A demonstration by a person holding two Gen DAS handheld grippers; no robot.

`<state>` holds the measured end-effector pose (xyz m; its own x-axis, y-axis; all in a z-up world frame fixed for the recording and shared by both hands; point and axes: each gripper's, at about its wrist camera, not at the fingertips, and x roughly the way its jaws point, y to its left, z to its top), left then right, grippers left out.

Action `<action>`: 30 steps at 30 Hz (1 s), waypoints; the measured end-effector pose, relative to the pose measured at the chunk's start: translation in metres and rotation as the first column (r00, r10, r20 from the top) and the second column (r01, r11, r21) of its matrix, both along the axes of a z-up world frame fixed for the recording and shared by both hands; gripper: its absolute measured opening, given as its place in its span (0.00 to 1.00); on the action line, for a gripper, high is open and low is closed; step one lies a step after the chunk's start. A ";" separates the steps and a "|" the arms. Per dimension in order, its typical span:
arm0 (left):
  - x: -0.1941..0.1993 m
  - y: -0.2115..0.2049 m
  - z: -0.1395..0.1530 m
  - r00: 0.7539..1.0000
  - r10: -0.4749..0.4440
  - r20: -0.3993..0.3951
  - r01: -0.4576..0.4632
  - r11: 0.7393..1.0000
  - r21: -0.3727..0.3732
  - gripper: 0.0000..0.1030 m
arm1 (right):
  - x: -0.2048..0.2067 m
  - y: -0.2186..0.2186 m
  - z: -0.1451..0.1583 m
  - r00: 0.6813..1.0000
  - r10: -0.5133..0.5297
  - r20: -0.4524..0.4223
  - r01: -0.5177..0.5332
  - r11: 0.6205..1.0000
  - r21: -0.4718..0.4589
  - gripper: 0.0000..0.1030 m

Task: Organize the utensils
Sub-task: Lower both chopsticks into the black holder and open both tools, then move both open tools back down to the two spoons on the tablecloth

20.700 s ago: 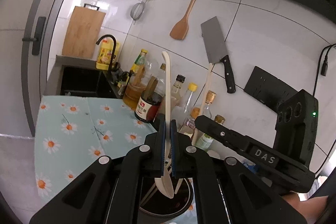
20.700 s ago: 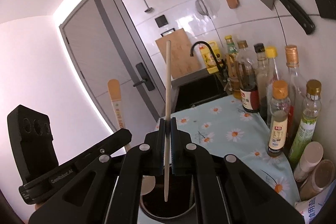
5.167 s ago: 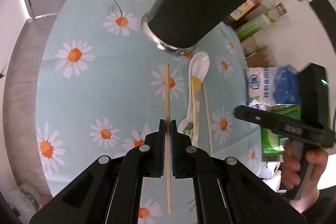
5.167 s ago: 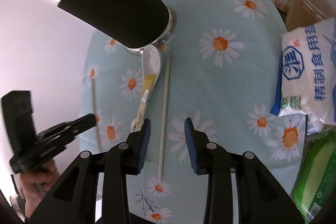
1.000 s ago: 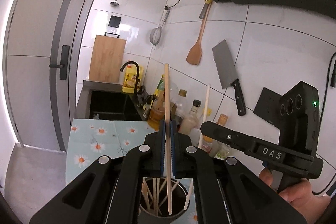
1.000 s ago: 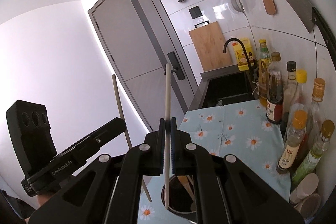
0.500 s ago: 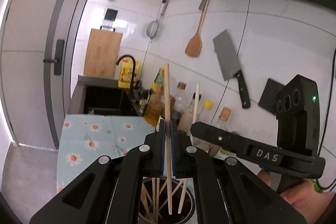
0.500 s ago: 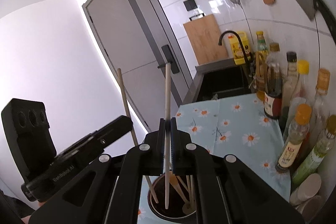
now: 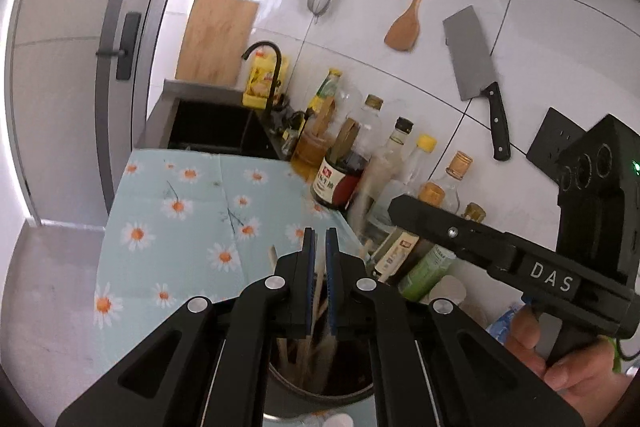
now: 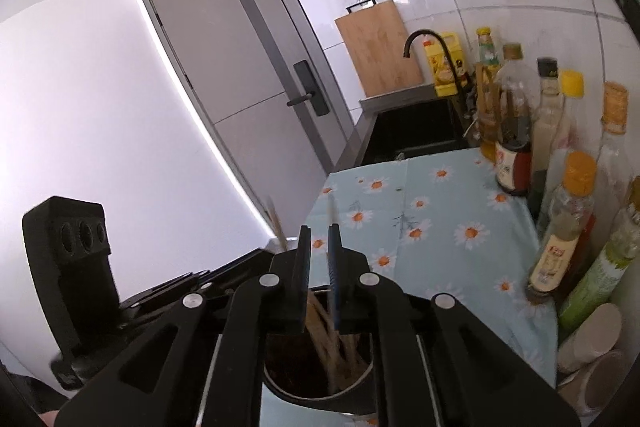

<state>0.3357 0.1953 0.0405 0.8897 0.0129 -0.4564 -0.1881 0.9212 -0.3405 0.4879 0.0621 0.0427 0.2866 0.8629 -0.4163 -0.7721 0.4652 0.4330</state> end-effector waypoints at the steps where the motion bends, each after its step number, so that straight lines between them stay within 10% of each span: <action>1: -0.002 -0.001 0.001 1.000 0.003 0.000 -0.003 1.000 0.005 0.05 | 0.000 -0.002 0.000 1.000 -0.001 -0.007 0.001 1.000 0.002 0.10; 7: -0.010 -0.009 0.008 1.000 0.004 -0.009 -0.004 1.000 0.026 0.19 | -0.003 -0.012 0.006 1.000 -0.008 -0.023 0.009 1.000 0.029 0.17; 30: -0.079 -0.060 0.036 0.999 -0.042 0.007 0.042 0.998 0.037 0.20 | -0.059 -0.086 0.033 0.998 0.059 -0.015 -0.057 0.996 0.070 0.29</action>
